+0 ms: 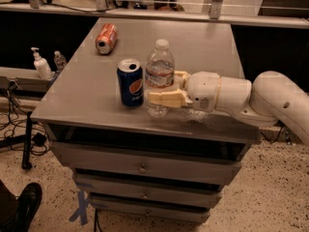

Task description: Move water bottle near pepsi can

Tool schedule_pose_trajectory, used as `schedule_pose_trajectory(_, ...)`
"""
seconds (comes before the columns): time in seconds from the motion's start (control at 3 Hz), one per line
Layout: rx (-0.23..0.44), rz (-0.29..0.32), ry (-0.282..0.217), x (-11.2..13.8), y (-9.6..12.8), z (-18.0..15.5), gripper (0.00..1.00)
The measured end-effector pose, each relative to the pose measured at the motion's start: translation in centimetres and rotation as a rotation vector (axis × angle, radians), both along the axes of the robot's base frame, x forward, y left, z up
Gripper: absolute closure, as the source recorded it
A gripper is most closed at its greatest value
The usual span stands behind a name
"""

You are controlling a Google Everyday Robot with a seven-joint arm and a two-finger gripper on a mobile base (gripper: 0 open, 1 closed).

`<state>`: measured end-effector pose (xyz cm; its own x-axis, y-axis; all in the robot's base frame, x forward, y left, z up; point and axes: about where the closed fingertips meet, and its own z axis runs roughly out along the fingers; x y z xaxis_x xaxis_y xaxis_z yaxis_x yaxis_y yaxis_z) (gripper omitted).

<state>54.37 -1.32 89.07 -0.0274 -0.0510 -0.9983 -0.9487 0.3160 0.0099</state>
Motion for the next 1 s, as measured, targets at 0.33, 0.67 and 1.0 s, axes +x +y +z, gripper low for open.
schedule_pose_trajectory(0.33,-0.007,0.031,-0.009,-0.4,0.32,-0.09,0.36)
schedule_pose_trajectory(0.67,-0.01,0.051,-0.015,-0.73,0.51,-0.13,0.12)
schedule_pose_trajectory(1.0,-0.01,0.063,-0.017,-1.0,0.58,-0.05,0.0)
